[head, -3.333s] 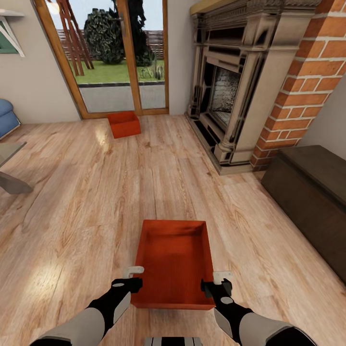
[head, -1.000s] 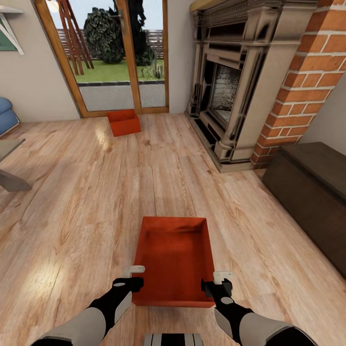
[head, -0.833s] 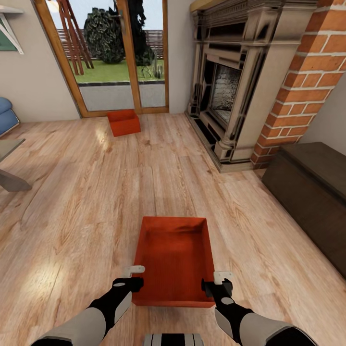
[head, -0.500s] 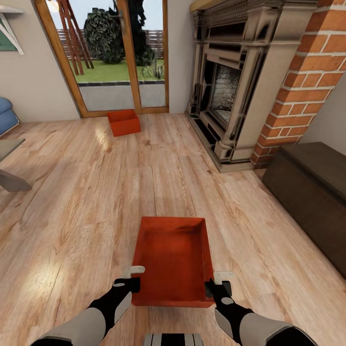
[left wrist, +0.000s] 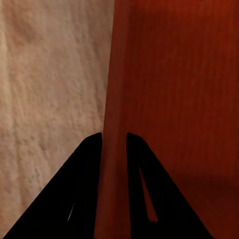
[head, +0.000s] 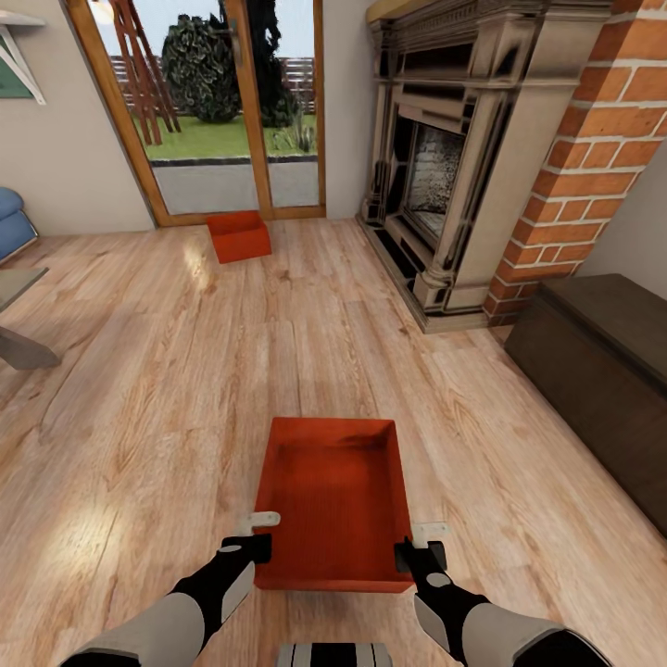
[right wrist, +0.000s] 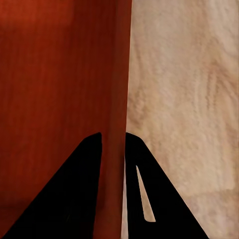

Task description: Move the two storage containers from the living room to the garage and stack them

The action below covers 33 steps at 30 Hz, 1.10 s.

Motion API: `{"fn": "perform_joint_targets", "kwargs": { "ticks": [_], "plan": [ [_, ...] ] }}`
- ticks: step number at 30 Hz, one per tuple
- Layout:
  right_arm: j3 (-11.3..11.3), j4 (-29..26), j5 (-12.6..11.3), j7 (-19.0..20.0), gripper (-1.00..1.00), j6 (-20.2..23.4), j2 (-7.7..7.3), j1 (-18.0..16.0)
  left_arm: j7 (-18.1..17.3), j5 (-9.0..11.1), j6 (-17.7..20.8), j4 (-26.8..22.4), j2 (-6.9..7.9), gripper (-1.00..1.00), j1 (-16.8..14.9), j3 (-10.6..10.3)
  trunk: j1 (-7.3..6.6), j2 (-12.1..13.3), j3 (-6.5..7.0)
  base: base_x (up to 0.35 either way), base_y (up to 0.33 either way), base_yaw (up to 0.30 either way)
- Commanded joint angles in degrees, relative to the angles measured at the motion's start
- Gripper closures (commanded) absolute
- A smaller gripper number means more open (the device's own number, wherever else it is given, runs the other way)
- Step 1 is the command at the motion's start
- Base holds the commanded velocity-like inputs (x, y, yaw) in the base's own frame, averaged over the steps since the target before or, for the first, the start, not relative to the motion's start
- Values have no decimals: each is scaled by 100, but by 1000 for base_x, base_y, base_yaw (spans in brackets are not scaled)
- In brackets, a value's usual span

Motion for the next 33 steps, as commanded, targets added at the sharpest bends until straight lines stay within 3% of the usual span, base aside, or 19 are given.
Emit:
{"fn": "perform_joint_targets", "kwargs": {
  "ticks": [1, 4, 33],
  "plan": [
    [-86, 17, -173, -41, 100, -44, -1, -3, 65, -43, 42, -13, 5, 100, 1, 22, 0, -1, -4, 0, 0, 0],
    [-86, 17, -173, -41, 100, -44, 2, -3, 65, -45, 42, -9, 4, 100, 1, 22, 0, -1, -4, 0, 0, 0],
    [-89, 17, -177, -36, 100, -44, -1, -3, 65, -44, 40, -33, 13, 100, 1, 31, -637, 1162, 516, 0, 0, 0]
  ]
}}
